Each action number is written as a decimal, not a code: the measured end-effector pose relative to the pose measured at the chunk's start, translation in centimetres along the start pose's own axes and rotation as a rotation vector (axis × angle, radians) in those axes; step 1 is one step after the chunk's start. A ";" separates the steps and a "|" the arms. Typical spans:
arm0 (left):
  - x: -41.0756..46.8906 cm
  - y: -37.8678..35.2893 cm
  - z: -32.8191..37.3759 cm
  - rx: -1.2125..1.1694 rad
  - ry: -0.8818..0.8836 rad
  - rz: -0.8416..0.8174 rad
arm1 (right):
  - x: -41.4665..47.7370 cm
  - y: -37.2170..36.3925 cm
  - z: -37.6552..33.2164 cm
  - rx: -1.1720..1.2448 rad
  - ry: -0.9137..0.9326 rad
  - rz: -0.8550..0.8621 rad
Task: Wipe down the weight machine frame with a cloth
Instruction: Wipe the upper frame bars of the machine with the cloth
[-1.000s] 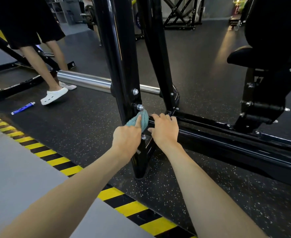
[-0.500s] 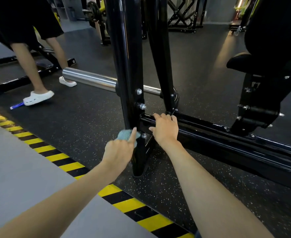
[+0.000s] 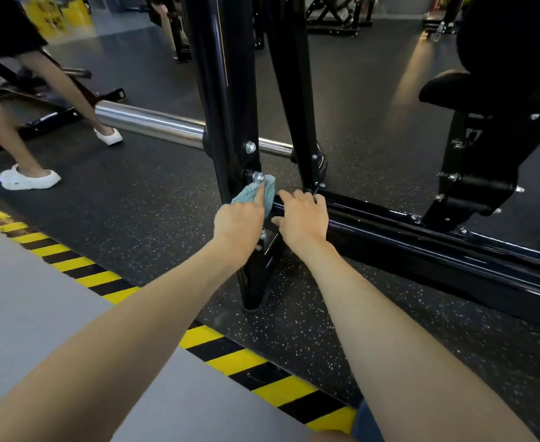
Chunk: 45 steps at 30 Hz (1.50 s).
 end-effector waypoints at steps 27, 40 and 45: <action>-6.5 -4.0 0.7 -0.102 0.113 -0.214 | -0.1 0.0 0.2 0.007 0.015 -0.020; -2.1 0.6 -1.3 0.116 -0.089 0.047 | -0.2 0.1 0.0 -0.031 0.035 -0.011; -3.3 -3.9 -1.2 0.078 -0.006 -0.023 | -0.1 -0.2 0.1 -0.055 0.047 -0.031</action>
Point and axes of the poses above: each hand's wrist, its own x-axis towards the middle knuckle, its own y-axis out of the back of the hand, z = x × y, the point moved 6 cm from there along x, towards the middle knuckle, and after that the axes turned 9 degrees about -y, right-handed, at the moved point
